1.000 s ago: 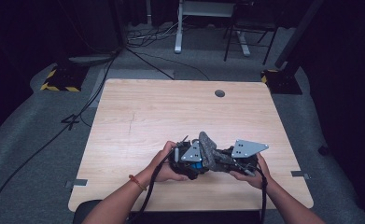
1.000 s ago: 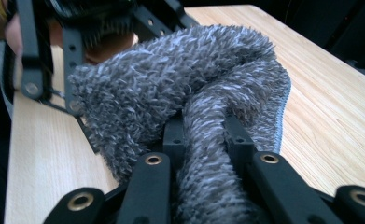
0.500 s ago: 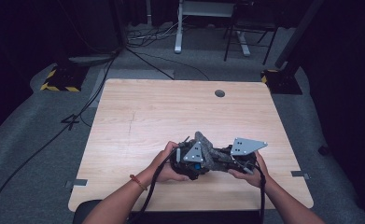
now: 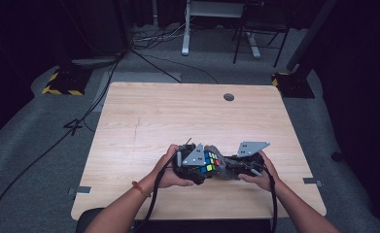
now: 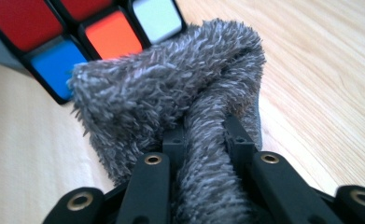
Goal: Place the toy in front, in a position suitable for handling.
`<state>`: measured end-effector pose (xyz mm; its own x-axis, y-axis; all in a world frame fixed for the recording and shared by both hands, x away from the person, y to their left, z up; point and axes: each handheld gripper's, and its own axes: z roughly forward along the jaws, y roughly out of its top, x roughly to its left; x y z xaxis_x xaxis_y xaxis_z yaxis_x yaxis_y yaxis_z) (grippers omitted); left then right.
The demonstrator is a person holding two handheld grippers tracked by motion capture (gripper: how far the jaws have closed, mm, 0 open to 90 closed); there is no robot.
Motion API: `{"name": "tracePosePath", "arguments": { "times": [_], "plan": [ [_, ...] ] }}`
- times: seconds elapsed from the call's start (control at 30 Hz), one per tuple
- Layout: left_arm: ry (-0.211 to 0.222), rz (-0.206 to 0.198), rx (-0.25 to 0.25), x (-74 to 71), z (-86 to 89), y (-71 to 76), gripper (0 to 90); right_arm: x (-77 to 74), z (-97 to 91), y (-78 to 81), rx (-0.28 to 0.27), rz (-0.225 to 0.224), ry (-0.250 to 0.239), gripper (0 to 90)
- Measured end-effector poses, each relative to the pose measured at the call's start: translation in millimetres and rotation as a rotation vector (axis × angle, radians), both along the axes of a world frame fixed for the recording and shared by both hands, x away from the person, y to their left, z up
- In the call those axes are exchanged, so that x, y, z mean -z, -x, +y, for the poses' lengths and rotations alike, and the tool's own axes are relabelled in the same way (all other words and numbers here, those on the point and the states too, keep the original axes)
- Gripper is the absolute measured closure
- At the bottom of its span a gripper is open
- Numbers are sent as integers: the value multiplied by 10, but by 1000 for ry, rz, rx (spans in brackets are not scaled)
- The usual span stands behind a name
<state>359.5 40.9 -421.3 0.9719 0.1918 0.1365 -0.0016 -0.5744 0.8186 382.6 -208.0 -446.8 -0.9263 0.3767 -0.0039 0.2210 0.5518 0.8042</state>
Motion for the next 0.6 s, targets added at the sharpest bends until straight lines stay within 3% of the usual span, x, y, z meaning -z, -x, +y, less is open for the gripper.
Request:
{"name": "tracePosePath", "arguments": {
  "times": [0.07, 0.13, 0.33, 0.47, 0.6],
  "plan": [
    [7, 2, -2, 21, -13, 0, 334, -40, -21, 14, -16, 13, -55, 759],
    [20, 4, -5, 36, -29, 7, 334, -71, -14, 46, -17, -4, -64, 760],
    [7, -3, -19, 57, -35, -2, 329, -117, -67, 59, -11, -5, -124, 761],
    [8, 3, -13, 62, -40, -3, 328, -166, -77, 94, -7, -31, -127, 761],
    [-23, -4, -17, 79, -38, -12, 328, -207, -80, 124, -5, -49, -137, 761]
  ]
}}
